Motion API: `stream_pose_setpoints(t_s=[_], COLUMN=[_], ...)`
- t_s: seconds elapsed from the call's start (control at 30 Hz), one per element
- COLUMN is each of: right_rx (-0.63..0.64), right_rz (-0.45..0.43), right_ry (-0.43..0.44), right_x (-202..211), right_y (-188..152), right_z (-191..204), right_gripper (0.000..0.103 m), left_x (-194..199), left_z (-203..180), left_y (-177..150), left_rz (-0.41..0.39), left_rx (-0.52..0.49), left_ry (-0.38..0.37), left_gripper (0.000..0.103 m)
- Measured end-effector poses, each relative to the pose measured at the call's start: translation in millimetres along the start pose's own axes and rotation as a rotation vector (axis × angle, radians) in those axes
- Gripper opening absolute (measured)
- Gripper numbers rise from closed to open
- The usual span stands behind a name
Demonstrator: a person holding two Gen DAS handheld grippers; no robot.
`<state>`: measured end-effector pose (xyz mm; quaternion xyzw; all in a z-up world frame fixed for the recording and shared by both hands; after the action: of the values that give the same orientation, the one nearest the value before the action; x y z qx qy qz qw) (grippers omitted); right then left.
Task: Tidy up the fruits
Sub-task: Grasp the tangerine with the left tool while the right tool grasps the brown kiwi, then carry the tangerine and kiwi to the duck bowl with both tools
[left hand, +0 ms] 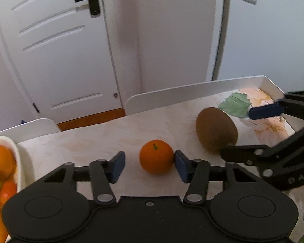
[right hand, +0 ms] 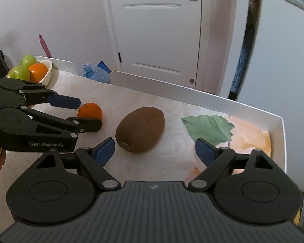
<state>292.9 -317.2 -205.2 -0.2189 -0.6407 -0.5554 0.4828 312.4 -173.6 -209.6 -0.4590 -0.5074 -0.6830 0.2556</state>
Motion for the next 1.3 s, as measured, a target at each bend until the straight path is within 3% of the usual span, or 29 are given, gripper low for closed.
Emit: stream_pose_setpoints(t_s=[0.07, 0.53, 0.8, 1.07, 1.3], right_rx=[0.011, 0.042, 0.056, 0.055, 0.064], right_rz=[0.004, 0.009, 0.002, -0.029, -0.072], right_ry=[0.008, 0.032, 0.033, 0.043, 0.054], right_x=[-3, -17, -19, -8, 21], right_y=[2, 12, 15, 20, 31], right_z=[2, 9, 12, 19, 37], right_gripper=[0.096, 0.086, 0.071, 0.069, 0.069], left_x=[-1, 1, 3, 16, 52], left_z=[-3, 3, 3, 4, 18], left_y=[-1, -5, -6, -7, -15], left_rz=[0.004, 0.01, 0.005, -0.016, -0.063], left_rx=[-0.019, -0.041, -0.023, 0.002, 0.051], left_ry=[-0.021, 0.01, 0.019, 0.034, 0.061], left_gripper=[0.042, 0.041, 0.041, 0.041, 0.041])
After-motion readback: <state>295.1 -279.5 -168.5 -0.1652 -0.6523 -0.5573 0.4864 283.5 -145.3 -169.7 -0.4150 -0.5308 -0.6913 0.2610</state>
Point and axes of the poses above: each gripper's, at about its wrist camera, not at the fingertips, and x roughly against the way its jaws point, z to its left, y to its top, the point moved 6 cm from there along -x, roughly the way its jaws point, and after that the axes turned 15 degrees about z, right-handed, at the moved point
